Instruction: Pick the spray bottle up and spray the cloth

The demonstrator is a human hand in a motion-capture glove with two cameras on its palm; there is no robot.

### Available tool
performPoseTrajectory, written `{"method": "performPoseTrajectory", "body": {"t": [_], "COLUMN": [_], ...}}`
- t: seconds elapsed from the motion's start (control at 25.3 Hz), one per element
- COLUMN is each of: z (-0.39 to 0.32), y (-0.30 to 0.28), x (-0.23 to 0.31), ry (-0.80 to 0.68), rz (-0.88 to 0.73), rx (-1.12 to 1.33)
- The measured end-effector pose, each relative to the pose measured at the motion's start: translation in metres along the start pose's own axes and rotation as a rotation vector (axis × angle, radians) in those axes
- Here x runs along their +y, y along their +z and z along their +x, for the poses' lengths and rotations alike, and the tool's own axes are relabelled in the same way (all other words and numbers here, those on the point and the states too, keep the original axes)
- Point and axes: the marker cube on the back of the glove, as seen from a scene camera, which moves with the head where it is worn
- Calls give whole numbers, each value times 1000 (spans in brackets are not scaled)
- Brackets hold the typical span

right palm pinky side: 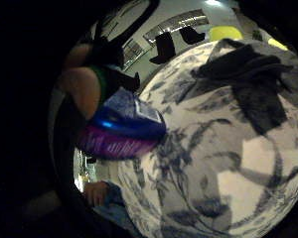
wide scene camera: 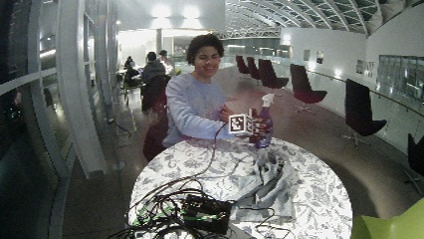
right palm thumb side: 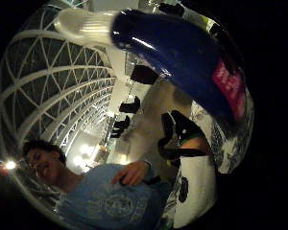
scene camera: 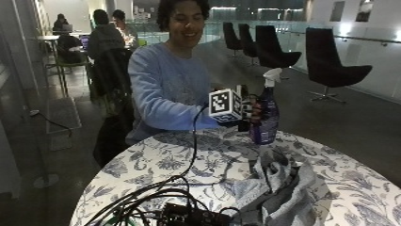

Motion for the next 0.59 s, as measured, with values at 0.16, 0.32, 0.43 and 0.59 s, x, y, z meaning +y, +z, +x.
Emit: {"method": "performPoseTrajectory", "body": {"t": [0.16,0.32,0.43,0.59], "z": [1,12,32,55], "y": [-49,-104,-155,-207], "x": [31,77,117,174], "ry": [-18,-2,25,104], "rz": [-5,-1,6,23], "rx": [157,382,572,786]}}
